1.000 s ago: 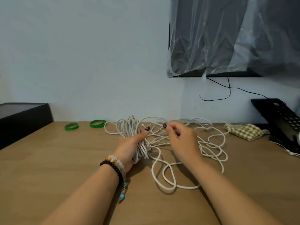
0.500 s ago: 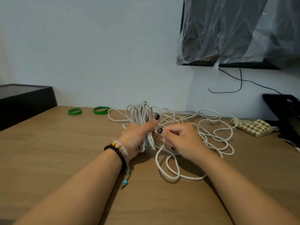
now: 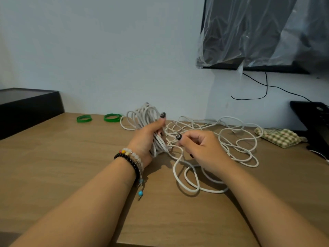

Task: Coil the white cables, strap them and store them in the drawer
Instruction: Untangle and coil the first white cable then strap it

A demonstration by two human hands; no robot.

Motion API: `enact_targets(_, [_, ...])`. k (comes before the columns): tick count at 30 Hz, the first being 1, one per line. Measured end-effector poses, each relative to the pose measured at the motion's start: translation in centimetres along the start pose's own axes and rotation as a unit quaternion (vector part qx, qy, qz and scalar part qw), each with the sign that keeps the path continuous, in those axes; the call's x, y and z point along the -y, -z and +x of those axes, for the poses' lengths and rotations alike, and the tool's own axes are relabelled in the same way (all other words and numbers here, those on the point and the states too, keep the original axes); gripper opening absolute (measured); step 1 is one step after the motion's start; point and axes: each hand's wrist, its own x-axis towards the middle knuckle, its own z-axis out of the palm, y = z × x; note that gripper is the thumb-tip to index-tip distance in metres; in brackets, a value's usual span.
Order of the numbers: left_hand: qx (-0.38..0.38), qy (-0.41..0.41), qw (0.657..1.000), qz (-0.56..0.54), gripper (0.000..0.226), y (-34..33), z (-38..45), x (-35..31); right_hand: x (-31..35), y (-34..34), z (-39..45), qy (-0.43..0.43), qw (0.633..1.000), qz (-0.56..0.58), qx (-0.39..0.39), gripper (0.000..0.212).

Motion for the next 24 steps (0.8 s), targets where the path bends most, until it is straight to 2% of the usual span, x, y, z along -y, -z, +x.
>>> enact_targets(4, [-0.067, -0.021, 0.997, 0.021, 0.020, 0.5, 0.4, -0.2, -0.3, 0.0, 0.1, 0.006, 1.000, -0.004, -0.024, 0.018])
enact_targets(6, [-0.079, -0.038, 0.995, 0.054, 0.030, 0.8, 0.7, 0.3, -0.4, -0.1, 0.0, 0.014, 0.999, 0.001, -0.031, 0.019])
enact_targets(9, [-0.058, -0.038, 0.995, 0.074, 0.046, 0.5, 0.6, 0.6, -0.4, -0.4, 0.0, 0.023, 1.000, -0.008, -0.013, 0.019])
enact_targets(12, [-0.048, -0.032, 0.996, 0.070, 0.026, 0.5, 0.7, 0.7, -0.4, -0.8, 0.0, 0.026, 1.000, -0.009, 0.010, 0.020])
enact_targets(15, [-0.005, -0.006, 0.999, 0.034, 0.025, 0.2, 0.6, 0.6, -0.4, -0.7, -0.1, 0.018, 1.000, -0.002, 0.016, 0.021])
enact_targets(18, [0.001, 0.011, 0.999, -0.031, 0.041, -0.4, 0.5, 0.2, -0.4, -0.7, 0.0, 0.019, 1.000, -0.004, 0.023, 0.019])
enact_targets(19, [-0.012, 0.008, 0.999, -0.046, 0.044, -0.6, 0.4, 0.1, -0.3, -0.7, 0.0, 0.019, 1.000, -0.006, 0.024, 0.018])
enact_targets(24, [-0.125, -0.029, 0.984, -0.126, 0.034, 0.4, 1.1, -0.9, -0.2, -0.3, 0.1, 0.003, 1.000, -0.012, 0.020, 0.016])
